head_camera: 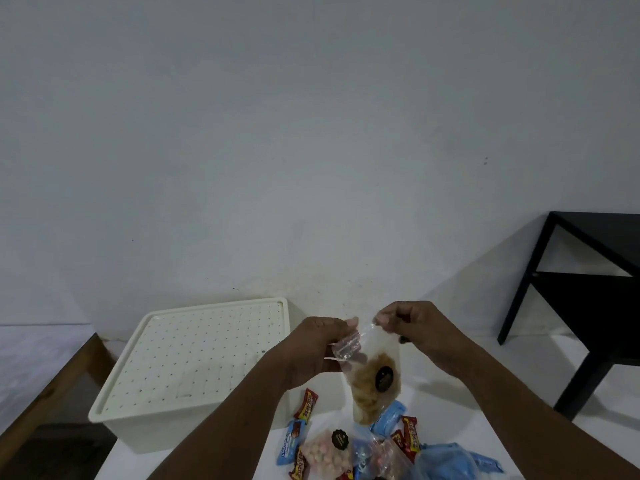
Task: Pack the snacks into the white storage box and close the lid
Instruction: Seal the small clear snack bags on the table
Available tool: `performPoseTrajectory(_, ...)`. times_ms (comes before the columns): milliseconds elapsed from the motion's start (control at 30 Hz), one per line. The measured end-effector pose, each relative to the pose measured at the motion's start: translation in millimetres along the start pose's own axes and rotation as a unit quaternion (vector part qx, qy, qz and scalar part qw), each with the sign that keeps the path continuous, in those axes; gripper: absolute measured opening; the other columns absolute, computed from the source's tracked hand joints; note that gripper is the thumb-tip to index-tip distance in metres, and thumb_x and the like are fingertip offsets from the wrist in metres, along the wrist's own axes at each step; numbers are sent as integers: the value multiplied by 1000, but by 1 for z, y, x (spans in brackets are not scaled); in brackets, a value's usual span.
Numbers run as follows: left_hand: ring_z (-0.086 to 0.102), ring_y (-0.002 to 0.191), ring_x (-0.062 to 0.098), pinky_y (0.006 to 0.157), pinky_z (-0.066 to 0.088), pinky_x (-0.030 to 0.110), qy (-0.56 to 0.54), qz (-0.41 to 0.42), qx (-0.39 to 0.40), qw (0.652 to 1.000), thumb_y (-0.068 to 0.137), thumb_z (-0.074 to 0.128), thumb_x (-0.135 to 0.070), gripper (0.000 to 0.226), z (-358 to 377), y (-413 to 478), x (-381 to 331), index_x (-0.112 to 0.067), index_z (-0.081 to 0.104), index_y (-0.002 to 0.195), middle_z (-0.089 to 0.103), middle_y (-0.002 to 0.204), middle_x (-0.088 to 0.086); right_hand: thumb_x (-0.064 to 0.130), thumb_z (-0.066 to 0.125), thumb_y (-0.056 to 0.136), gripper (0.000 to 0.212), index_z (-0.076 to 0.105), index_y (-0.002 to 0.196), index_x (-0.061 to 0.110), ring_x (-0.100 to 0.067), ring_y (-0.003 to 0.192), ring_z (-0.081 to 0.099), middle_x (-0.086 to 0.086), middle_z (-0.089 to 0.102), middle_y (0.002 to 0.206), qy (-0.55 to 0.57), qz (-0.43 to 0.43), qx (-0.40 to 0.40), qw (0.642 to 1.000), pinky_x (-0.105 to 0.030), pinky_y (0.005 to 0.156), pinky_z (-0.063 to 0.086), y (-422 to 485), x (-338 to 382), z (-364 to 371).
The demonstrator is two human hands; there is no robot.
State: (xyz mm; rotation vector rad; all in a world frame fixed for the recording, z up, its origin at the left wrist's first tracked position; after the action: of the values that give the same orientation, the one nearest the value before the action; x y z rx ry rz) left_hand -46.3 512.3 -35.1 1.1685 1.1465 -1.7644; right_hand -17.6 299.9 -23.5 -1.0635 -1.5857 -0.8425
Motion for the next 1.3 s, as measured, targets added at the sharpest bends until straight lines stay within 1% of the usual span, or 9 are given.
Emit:
performPoseTrajectory(100,68,107,43,72,57,35,4,19,7,1000,83,73,-35,30,-1,1,8,-6,73,90,72,93,20,29,72,86,10,79,89,23,-12,87,65,-2,72,94,-107,-21,-26,994,-25,80,52,4,8,0)
performPoseTrajectory(167,72,99,38,71,58,34,8,40,-17,999,89,69,-30,28,0,1,10,-2,71,92,72,92,22,37,72,84,10,77,85,29,-19,73,58,2,68,80,-157,-27,-60,985,-31,73,49,6,7,2)
performPoseTrajectory(300,73,85,33,72,58,35,76,107,-65,989,94,66,-26,24,7,5,12,-3,69,86,71,84,20,52,71,81,25,71,89,28,-10,56,49,-1,58,62,-64,34,-143,987,-26,54,40,1,4,15)
performPoseTrajectory(467,69,72,33,72,59,43,166,157,-107,968,96,61,-20,26,15,12,17,1,68,83,71,87,28,11,63,93,26,60,119,13,-20,64,62,-14,68,74,109,57,-109,986,-28,53,48,-3,-3,32)
performPoseTrajectory(700,71,82,32,72,61,42,227,163,-125,952,91,60,-18,11,16,19,23,-9,62,87,72,88,19,-2,47,89,30,64,108,14,-23,61,62,-15,67,68,121,86,-216,965,-36,65,55,5,-14,34)
performPoseTrajectory(867,66,95,7,89,52,39,205,173,-115,957,89,64,-21,18,2,24,41,-9,74,81,73,98,-1,-8,50,82,33,61,109,8,-26,64,62,-19,66,74,216,128,-290,923,-35,63,51,17,-26,18)
performPoseTrajectory(1000,61,109,2,95,50,25,310,162,-110,930,85,70,-33,15,6,46,69,-28,78,97,68,118,-14,-6,52,87,30,57,113,9,-27,69,63,-21,68,81,265,158,-248,918,-36,66,52,32,-35,18)
performPoseTrajectory(1167,65,65,4,68,51,19,241,124,-196,942,88,65,-8,26,-10,87,83,-30,78,90,76,92,-9,25,64,91,21,53,107,21,-16,81,58,-7,63,93,89,134,-254,954,-28,67,45,50,-70,3)
performPoseTrajectory(1300,68,66,5,68,53,21,245,95,-198,944,83,69,-3,32,-31,128,90,-34,78,79,77,90,-12,18,66,89,10,63,80,23,-23,98,62,-6,67,100,78,167,-86,979,-41,85,53,64,-116,-11)
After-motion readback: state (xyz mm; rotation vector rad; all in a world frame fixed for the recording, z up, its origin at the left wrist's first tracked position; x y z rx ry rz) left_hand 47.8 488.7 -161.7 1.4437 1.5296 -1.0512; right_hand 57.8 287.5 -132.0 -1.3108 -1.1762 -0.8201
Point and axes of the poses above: each hand's wrist, its own y-axis towards the middle knuckle, its own z-axis out of the palm, x = y × z, the point moved 1 cm from there along y, towards the middle knuckle
